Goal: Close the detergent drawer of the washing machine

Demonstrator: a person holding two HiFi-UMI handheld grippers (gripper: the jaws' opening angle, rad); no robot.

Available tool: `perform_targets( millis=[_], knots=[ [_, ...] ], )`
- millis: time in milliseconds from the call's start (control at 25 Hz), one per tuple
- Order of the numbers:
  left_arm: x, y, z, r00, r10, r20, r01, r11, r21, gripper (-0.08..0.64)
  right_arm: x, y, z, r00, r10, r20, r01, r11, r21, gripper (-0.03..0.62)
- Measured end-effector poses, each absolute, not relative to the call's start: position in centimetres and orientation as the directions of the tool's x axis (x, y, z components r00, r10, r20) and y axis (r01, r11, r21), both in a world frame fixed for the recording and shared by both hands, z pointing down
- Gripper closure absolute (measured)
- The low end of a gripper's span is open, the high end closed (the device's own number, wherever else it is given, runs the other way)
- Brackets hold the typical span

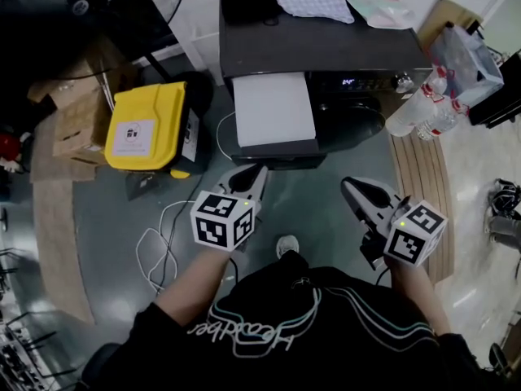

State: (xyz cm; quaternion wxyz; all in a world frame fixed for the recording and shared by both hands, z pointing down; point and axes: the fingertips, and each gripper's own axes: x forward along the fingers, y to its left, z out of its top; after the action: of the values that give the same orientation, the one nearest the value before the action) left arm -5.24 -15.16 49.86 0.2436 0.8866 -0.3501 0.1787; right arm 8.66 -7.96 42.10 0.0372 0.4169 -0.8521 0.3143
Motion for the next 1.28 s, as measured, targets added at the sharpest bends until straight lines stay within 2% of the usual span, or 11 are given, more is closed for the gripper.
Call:
perform_targets(
  millis=[640,1280],
  knots=[
    [-4.3,-15.4,49.2,0.711,-0.528,0.465,-0.687,-0.665,0.295,0.537,8.2,-8.9,42.7,-0.664,-0.679,0.313,-0.714,0.452,-0.535,0.565],
    [-4.8,-18.0,49.2,0.662,-0.590,0.461,-0.743,-0.597,0.303,0.538,9.0,-11.1,44.1,-0.677,-0.666,0.311,-0.696,0.442,-0.566,0.565]
  ],
)
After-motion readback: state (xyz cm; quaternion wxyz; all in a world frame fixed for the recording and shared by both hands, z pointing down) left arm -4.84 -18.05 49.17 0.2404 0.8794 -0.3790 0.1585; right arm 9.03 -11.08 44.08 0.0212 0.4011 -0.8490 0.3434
